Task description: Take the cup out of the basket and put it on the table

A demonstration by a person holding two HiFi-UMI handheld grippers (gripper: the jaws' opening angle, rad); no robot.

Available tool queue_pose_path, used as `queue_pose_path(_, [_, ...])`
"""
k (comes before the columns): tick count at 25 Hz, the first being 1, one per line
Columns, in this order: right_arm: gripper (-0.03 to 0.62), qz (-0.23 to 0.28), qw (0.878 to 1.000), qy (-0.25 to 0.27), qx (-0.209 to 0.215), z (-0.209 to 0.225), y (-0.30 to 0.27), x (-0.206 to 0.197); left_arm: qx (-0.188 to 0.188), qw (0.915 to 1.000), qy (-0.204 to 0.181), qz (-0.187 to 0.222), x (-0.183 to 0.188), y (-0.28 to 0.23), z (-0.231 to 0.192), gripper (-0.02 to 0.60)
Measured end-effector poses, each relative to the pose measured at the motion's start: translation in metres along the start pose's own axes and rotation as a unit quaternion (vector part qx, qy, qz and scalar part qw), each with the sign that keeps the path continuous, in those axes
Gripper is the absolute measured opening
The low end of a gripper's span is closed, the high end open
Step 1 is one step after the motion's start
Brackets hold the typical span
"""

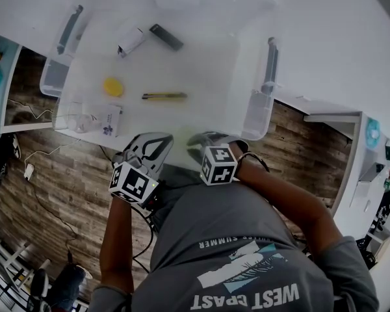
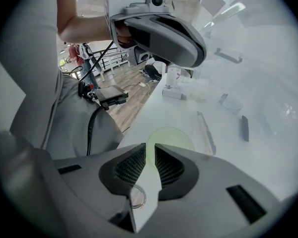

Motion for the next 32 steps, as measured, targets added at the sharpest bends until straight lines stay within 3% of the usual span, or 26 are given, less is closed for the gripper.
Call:
queue_pose_path(13, [0.064, 0.043, 0.998, 0.012, -0.047, 0.002, 0.02, 0.009, 0.02, 0.9997, -0.016, -0.002, 0.009, 0.019, 0.014, 0.009])
queue_pose_path(18, [0.063, 0.094, 0.993, -0.012, -0.074, 0.0, 0.045, 0.023, 0.036, 0.9989, -0.029, 0.009, 0.021, 0.029, 0.021, 0.009])
queue_pose_path(25, [0.012, 0.209, 0.963, -0.033, -0.166, -0.005, 0.121, 0.062, 0.062, 0.995, -0.054, 0.057, 0.06, 0.054, 0.038, 0.009])
queue_pose_path(32, [0.011, 0.271, 0.932, -0.018, -0.241, -0.021, 0.188, 0.09, 0.063, 0.9902, -0.096, 0.079, 0.096, 0.077, 0.068, 0.009])
Point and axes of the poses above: the fingertips, and each gripper's own axes: y backward along the fingers, z to its right, x out of its top, the point moved 8 cm from there along y, backward along the fingers, and after that the axes turned 9 degrees about y, right-handed, at the moved point
